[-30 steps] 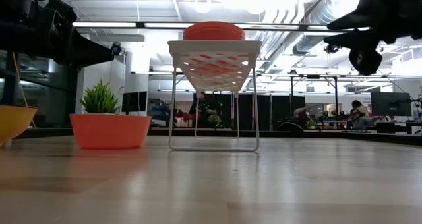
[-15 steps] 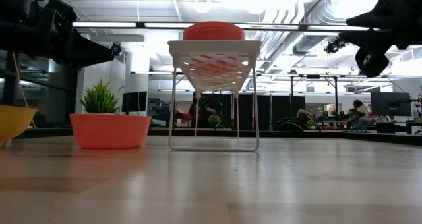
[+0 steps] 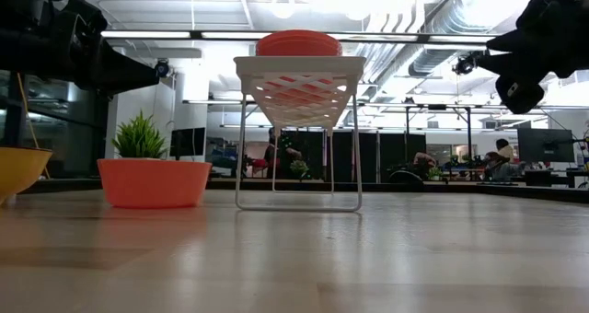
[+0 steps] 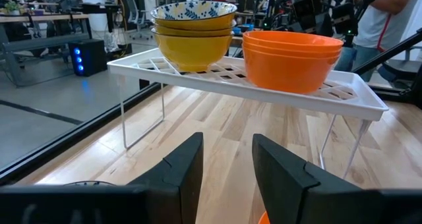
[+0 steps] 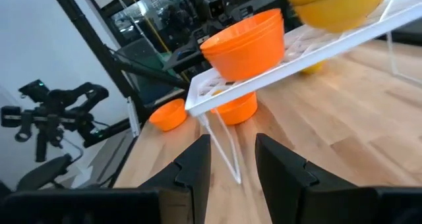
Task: Pick & Place Mini bowls
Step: Stack the yellow bowl on top of the yellow bowl on the shelf
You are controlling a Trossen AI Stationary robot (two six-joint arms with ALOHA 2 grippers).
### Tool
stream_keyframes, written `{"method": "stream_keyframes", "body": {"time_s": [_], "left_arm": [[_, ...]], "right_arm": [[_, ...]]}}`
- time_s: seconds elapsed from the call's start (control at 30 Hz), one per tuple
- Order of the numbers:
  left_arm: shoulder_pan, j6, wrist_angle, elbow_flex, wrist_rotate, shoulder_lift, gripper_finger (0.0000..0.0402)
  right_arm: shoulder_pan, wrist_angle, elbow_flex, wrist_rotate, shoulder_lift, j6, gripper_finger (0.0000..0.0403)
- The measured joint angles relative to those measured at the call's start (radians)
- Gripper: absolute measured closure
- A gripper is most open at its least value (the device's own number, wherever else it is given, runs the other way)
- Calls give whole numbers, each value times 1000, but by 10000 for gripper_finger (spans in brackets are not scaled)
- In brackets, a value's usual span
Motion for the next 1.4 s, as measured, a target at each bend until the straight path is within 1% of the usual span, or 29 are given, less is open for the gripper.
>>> {"method": "stream_keyframes", "body": {"time_s": [0.2, 0.3, 0.43, 0.6, 0.7, 0.83, 1.4], "left_arm": [[0, 0, 0, 0, 0, 0, 273], [0, 0, 0, 0, -1, 0, 273], [0, 0, 0, 0, -1, 0, 273], [0, 0, 0, 0, -2, 0, 273], [0, 0, 0, 0, -2, 0, 273], [0, 0, 0, 0, -2, 0, 273], [0, 0, 0, 0, -2, 0, 273]], "right_arm": [[-70, 43, 0, -14, 0, -79, 295], [-108, 45, 0, -47, 3, -82, 295], [-149, 155, -62, -105, 4, -83, 295], [-190, 184, -72, -99, 11, -116, 295], [-199, 201, -72, -128, 10, -158, 295], [-199, 193, -72, -131, 11, -207, 295], [-199, 177, -72, -124, 11, -198, 295]]}}
